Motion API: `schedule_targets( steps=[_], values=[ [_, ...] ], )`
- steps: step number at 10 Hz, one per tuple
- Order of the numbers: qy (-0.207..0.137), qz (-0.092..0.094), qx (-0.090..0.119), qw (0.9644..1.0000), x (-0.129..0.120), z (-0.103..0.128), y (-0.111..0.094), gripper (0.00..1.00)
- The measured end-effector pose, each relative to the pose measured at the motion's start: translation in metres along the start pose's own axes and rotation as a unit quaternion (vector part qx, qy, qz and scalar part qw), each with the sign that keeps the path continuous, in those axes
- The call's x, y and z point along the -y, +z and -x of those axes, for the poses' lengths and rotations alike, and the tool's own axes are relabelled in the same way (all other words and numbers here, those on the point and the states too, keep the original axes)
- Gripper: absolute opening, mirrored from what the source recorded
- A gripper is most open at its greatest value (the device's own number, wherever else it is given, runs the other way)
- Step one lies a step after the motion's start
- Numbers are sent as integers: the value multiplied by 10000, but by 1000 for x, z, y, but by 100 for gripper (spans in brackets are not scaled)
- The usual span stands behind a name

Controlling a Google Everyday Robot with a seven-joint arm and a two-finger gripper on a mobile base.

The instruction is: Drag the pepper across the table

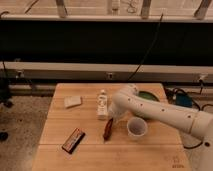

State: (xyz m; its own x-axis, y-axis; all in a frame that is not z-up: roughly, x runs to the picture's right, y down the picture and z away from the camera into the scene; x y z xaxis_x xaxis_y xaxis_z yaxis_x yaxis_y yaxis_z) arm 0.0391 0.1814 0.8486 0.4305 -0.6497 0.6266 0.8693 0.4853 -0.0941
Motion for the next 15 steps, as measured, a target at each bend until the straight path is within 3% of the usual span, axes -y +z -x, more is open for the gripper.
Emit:
schedule_targets(
  steps=[9,15],
  values=[
    [1,25,-254,9997,11,-45,-4,0],
    [177,78,-437,9989,0,-79,-10,0]
  ],
)
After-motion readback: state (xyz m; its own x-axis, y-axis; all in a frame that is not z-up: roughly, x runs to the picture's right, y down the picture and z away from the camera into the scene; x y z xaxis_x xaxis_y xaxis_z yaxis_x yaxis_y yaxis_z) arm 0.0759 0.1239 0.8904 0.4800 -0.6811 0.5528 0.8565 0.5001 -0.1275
